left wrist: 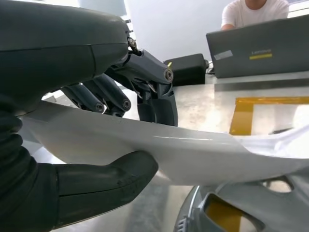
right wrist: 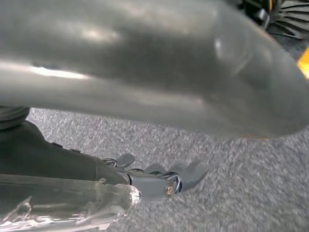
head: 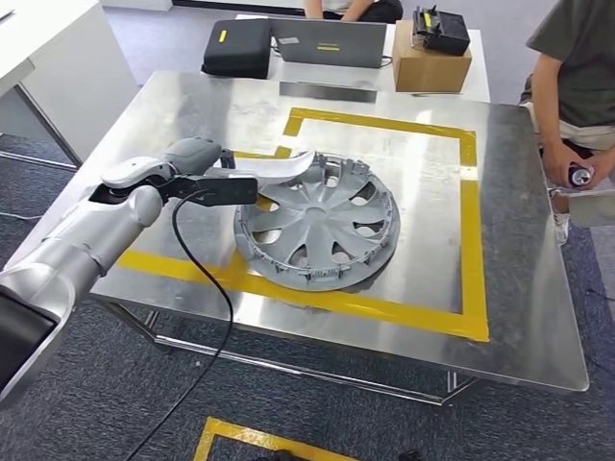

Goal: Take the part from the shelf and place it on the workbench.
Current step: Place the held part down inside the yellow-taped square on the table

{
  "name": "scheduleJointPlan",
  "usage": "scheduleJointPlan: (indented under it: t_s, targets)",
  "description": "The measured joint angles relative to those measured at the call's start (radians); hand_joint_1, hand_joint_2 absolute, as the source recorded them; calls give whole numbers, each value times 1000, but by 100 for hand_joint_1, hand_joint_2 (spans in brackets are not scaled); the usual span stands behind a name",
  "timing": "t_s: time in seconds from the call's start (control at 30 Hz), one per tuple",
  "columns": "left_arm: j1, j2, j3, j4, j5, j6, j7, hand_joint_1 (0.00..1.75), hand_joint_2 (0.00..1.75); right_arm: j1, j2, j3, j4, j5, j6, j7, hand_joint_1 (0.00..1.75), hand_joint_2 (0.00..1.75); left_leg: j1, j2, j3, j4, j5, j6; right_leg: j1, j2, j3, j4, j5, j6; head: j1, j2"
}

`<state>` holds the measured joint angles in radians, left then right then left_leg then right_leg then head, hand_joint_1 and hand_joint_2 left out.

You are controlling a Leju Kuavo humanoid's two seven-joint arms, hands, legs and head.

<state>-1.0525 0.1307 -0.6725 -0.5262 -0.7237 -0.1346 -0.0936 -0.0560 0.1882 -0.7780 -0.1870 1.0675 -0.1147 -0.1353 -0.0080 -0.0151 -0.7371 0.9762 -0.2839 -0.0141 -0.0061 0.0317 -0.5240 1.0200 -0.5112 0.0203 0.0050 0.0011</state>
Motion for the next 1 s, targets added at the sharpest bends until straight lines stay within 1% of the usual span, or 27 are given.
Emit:
scheduleJointPlan:
  t_s: [0.03,0.07,0.13,0.17,0.23,0.27,0.3,0.33,0.37,0.4,0.43,0.47,0.5,0.53,0.57,0.6,0.63,0.67,0.73,0.77,0.8,0.83,0.87,0.9,0.93,0.97,1.0]
  targets:
    - [1,-1,0,-1,0,-1,2,175,175,0,0,-1,0,0,0,0,0,0,0,-2,2,-8,8,1,3,2,1,3,-12,5,-1,0]
    - [0,-3,0,-2,0,-1,3,175,175,-2,-1,-2,0,0,0,-1,0,0,3,-4,3,0,9,2,4,1,2,4,-22,9,-3,0]
    - [-6,-7,0,-6,0,0,8,175,175,-4,-1,-3,0,-1,1,-2,0,0,7,-4,4,2,1,8,5,-8,-4,31,-56,19,-1,0]
    - [-9,-8,1,-7,-1,0,11,175,175,-7,-1,-3,0,-2,1,-2,0,0,9,-4,4,2,-1,11,5,-14,-21,72,-86,24,0,0]
    - [-8,-9,1,-8,-1,5,20,175,175,-10,-1,-4,0,-2,1,-3,0,0,9,-4,4,2,-4,15,5,-22,-78,194,-153,31,3,0]
    - [-5,-9,1,-8,0,10,25,175,175,-10,-1,-4,0,-2,1,-2,0,0,9,-4,4,2,-6,17,5,-23,-104,247,-170,32,3,0]
    - [0,-11,1,-8,1,16,32,175,175,-10,-1,-4,0,-2,1,-1,0,0,9,-4,4,2,-8,18,5,-23,-117,268,-165,32,3,0]
    - [3,-12,2,-8,2,20,43,175,175,-10,-1,-4,0,-2,1,0,0,0,9,-4,4,3,-9,18,5,-23,-113,253,-140,31,3,0]
    - [5,-14,2,-8,2,22,57,175,175,-10,-1,-5,0,-2,1,1,0,0,8,-4,4,3,-8,17,5,-23,-93,201,-102,29,3,0]
    - [3,-15,3,-7,-4,20,80,175,175,-11,-1,-5,0,-3,1,2,0,0,8,-4,4,4,-6,14,5,-23,-62,129,-66,26,3,0]
    - [-2,-17,3,-5,-16,16,114,175,175,-12,-1,-6,0,-4,1,3,0,0,8,-4,4,5,-4,11,6,-22,-33,71,-36,23,2,0]
    - [-8,-17,2,-2,-33,12,155,175,175,-13,-1,-9,0,-6,0,3,0,0,7,-4,4,6,-1,6,7,-22,-14,31,-18,19,2,0]
    - [-16,-18,0,3,-53,9,196,175,175,-13,-1,-11,0,-8,0,3,0,0,7,-4,4,6,4,1,9,-21,-9,15,-12,14,1,0]
    - [-23,-18,-1,8,-71,6,229,175,175,-13,-1,-14,0,-10,-1,3,0,0,7,-4,5,4,9,-5,11,-20,-12,17,-7,9,0,0]
    - [-29,-18,-2,13,-83,6,249,175,175,-13,-1,-17,0,-12,-2,3,0,0,7,-5,6,3,13,-11,10,-20,-15,15,-4,2,0,0]
    - [-34,-17,-3,17,-88,5,258,175,175,-12,-1,-20,0,-13,-3,3,0,0,8,-4,4,4,11,-17,9,-21,-17,14,1,-6,-1,0]
    - [-39,-17,-3,21,-88,4,260,175,175,-12,-1,-21,0,-13,-3,3,0,0,8,-3,-2,19,-4,-22,7,-21,-16,12,6,-13,-2,0]
    - [-42,-16,-3,24,-86,2,260,175,175,-12,-1,-22,0,-13,-3,4,0,0,9,-2,-16,56,-32,-27,4,-23,-15,10,12,-20,-4,0]
    - [-46,-16,-3,32,-87,-4,261,175,175,-11,-1,-23,0,-13,-4,6,0,0,11,0,-61,185,-109,-36,3,-24,-18,10,17,-25,-7,0]
    - [-46,-16,-3,37,-91,-7,264,175,175,-11,-1,-23,0,-13,-4,8,0,0,12,1,-83,249,-137,-39,3,-24,-19,11,18,-26,-7,0]
    - [-46,-15,-3,42,-97,-12,267,175,175,-10,-1,-24,0,-12,-4,10,0,0,12,1,-93,287,-149,-40,3,-24,-20,11,19,-26,-7,0]
    - [-46,-15,-4,47,-103,-16,271,175,175,-9,-1,-25,0,-12,-4,11,0,0,12,2,-86,290,-143,-40,3,-24,-20,11,19,-26,-7,0]
    - [-47,-14,-5,50,-109,-20,274,175,175,-9,-1,-26,0,-12,-4,12,0,0,13,2,-60,255,-122,-39,2,-24,-20,11,18,-25,-7,0]
    - [-49,-14,-6,53,-114,-23,275,175,175,-9,-1,-27,0,-11,-4,11,0,0,13,3,-22,195,-96,-37,2,-24,-18,11,17,-23,-7,0]
    - [-52,-13,-7,55,-117,-26,271,175,175,-10,-1,-28,0,-11,-4,9,0,0,11,4,19,132,-80,-35,3,-23,-19,12,14,-19,-7,0]
    - [-57,-13,-8,56,-118,-29,266,175,175,-11,-1,-28,0,-10,-3,8,0,0,10,5,50,82,-71,-31,4,-23,-21,12,12,-14,-7,0]
    - [-61,-13,-9,57,-117,-32,259,175,175,-11,-1,-29,0,-10,-3,6,0,0,8,5,68,51,-74,-25,6,-23,-22,12,10,-9,-7,0]
